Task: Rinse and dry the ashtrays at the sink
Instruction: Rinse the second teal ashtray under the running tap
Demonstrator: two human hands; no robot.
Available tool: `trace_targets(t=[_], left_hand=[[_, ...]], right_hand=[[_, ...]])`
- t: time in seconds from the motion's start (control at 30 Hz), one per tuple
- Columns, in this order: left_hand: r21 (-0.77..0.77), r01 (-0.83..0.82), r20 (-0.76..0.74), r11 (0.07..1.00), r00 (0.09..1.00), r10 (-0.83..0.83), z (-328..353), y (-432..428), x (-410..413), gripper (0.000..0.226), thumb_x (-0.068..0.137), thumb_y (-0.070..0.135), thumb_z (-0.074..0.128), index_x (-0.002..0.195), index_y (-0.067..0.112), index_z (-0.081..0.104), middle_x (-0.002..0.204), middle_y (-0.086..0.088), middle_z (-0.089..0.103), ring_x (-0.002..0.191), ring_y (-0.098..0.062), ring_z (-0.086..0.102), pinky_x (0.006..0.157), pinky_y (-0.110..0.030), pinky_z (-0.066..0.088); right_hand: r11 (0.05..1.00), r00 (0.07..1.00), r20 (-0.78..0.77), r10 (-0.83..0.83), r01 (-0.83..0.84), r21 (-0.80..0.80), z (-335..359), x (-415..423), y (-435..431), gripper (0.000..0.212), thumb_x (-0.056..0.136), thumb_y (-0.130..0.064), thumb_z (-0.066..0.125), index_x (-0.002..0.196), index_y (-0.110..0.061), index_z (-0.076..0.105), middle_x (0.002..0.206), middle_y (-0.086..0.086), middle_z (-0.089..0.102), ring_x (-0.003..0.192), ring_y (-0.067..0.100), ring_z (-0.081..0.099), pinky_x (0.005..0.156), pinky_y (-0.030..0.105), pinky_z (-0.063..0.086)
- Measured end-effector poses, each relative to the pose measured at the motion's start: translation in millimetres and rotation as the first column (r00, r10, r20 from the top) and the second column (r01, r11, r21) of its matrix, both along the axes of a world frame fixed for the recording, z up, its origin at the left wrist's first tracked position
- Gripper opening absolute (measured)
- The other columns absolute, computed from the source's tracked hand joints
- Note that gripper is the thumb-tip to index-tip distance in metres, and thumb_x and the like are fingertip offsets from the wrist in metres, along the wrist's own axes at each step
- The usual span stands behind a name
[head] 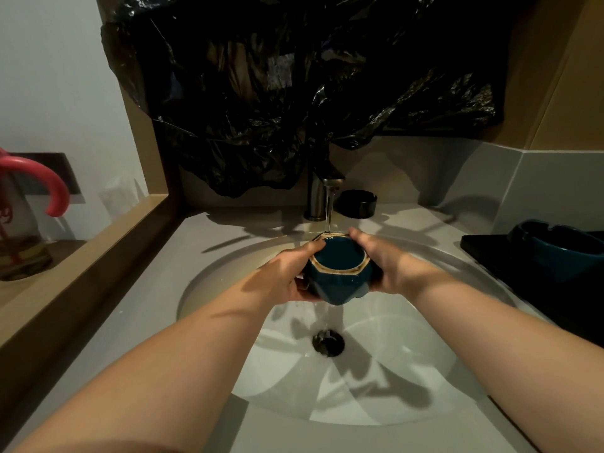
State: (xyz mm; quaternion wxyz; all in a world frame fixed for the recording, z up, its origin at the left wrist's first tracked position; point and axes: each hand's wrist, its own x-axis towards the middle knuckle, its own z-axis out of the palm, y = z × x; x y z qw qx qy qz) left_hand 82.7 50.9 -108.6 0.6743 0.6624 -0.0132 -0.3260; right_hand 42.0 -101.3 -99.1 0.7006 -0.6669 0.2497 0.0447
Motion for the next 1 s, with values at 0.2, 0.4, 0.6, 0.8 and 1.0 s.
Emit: trace_targets(t=[0.2, 0.4, 0.6, 0.8, 1.0], left_hand=[[0.064, -0.097, 0.093, 0.993, 0.992, 0.091, 0.9, -4.7, 0.1, 0.026, 0.095, 0.039, 0.055, 0.098, 0.013, 0.058, 0.095, -0.013, 0.065, 0.087, -0.030, 0.064, 0.073, -0.044, 0.059], [0.124, -0.181, 0.209, 0.976, 0.966, 0.153, -0.6, -6.1, 5.4, 0.040, 0.091, 0.044, 0.058, 0.109, 0.009, 0.061, 0.101, -0.015, 0.069, 0.089, -0.031, 0.067, 0.068, -0.041, 0.060], [0.109, -0.088, 0.452, 0.990, 0.891, 0.029, -5.9, -5.9, 2.8, 0.019, 0.093, 0.039, 0.056, 0.103, 0.024, 0.062, 0.095, -0.008, 0.071, 0.090, -0.027, 0.070, 0.080, -0.048, 0.059], [-0.006, -0.051, 0.574, 0.999, 0.818, 0.045, -6.3, -5.3, 2.5, 0.006, 0.096, 0.027, 0.055, 0.099, 0.031, 0.059, 0.096, 0.002, 0.071, 0.091, -0.018, 0.069, 0.086, -0.040, 0.057], [-0.026, -0.028, 0.625, 0.999, 0.780, 0.038, -7.0, -6.0, 3.9, 0.010, 0.098, 0.030, 0.051, 0.103, 0.034, 0.059, 0.102, 0.000, 0.069, 0.097, -0.020, 0.067, 0.087, -0.040, 0.055]], right_hand=[[0.722, 0.910, 0.348, 0.227, 0.082, -0.686, -2.1, 4.9, 7.5, 0.028, 0.100, -0.015, 0.041, 0.123, -0.013, 0.057, 0.127, 0.011, 0.054, 0.117, 0.025, 0.052, 0.105, 0.038, 0.041], [0.770, 0.909, 0.330, 0.253, 0.017, -0.638, -10.2, 6.7, 2.7, 0.031, 0.101, -0.024, 0.039, 0.128, -0.014, 0.052, 0.127, 0.009, 0.056, 0.118, 0.023, 0.053, 0.100, 0.031, 0.044], [0.753, 0.878, 0.395, 0.271, 0.062, -0.655, -2.8, 3.4, 7.3, 0.033, 0.102, -0.028, 0.035, 0.127, -0.015, 0.053, 0.115, 0.002, 0.056, 0.109, 0.016, 0.054, 0.093, 0.029, 0.044], [0.912, 0.968, 0.245, 0.056, 0.051, -0.407, -4.4, 12.1, -5.3, 0.047, 0.100, -0.045, 0.030, 0.115, -0.010, 0.058, 0.115, 0.015, 0.064, 0.109, 0.030, 0.059, 0.100, 0.044, 0.045], [0.809, 0.863, 0.468, 0.192, 0.131, -0.573, 1.1, 10.1, 7.3, 0.029, 0.102, -0.026, 0.036, 0.122, -0.015, 0.054, 0.120, 0.014, 0.058, 0.107, 0.026, 0.058, 0.096, 0.040, 0.047]])
